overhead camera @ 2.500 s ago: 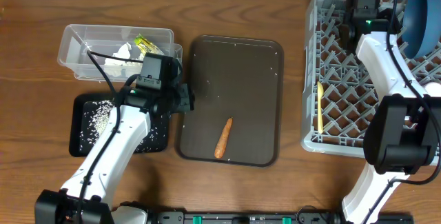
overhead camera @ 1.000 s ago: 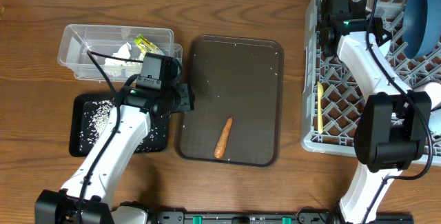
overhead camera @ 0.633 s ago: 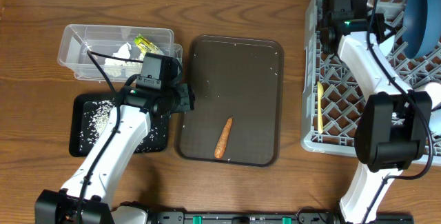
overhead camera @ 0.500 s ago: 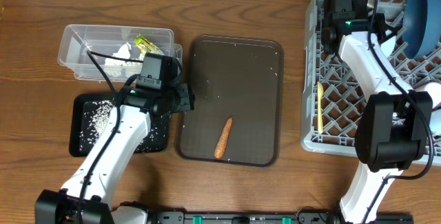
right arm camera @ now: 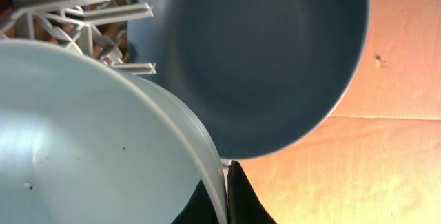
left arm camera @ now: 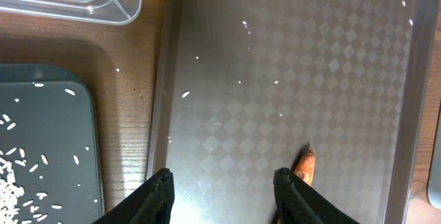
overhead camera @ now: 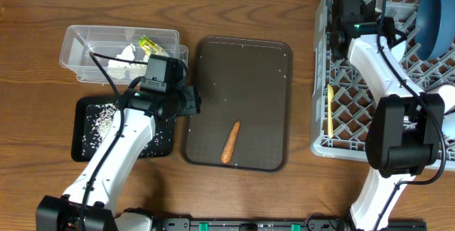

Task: Sort waste into correct bins and load items into the dishwasher rack
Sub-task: 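Lower the bowl into the rack slot beside the blue plate and release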

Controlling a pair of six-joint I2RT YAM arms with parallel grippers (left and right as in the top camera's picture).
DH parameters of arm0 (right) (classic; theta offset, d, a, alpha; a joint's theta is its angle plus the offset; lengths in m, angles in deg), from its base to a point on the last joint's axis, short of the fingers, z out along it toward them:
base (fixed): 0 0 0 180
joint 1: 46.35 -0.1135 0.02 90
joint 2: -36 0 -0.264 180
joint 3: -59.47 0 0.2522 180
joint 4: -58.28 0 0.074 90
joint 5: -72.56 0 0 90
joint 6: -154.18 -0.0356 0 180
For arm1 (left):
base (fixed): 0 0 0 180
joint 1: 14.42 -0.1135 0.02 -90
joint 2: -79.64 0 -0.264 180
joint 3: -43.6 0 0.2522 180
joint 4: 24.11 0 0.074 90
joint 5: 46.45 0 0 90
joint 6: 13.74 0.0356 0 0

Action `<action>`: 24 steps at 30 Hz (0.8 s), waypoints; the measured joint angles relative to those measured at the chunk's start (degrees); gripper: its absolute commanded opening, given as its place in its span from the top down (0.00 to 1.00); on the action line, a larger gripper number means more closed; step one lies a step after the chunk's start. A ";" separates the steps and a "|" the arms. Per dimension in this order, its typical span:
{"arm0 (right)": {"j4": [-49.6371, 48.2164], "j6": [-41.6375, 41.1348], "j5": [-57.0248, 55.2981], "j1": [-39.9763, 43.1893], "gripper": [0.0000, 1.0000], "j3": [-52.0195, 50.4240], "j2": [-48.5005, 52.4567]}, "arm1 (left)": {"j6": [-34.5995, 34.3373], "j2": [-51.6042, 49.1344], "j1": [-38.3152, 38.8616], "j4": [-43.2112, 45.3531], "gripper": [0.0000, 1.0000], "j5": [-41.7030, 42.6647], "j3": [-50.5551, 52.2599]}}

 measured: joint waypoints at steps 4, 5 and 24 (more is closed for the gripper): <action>0.11 -1.64 -1.66 -1.40 0.95 -0.87 -0.11 | 0.00 0.00 0.00 0.00 0.51 0.02 0.00; 0.11 -1.92 -2.10 -1.62 0.89 -1.07 -0.11 | 0.02 0.00 0.00 0.00 0.51 0.02 0.00; 9.79 -14.29 11.37 -7.74 0.37 -2.51 0.35 | 0.02 0.00 0.00 0.02 0.50 0.02 0.00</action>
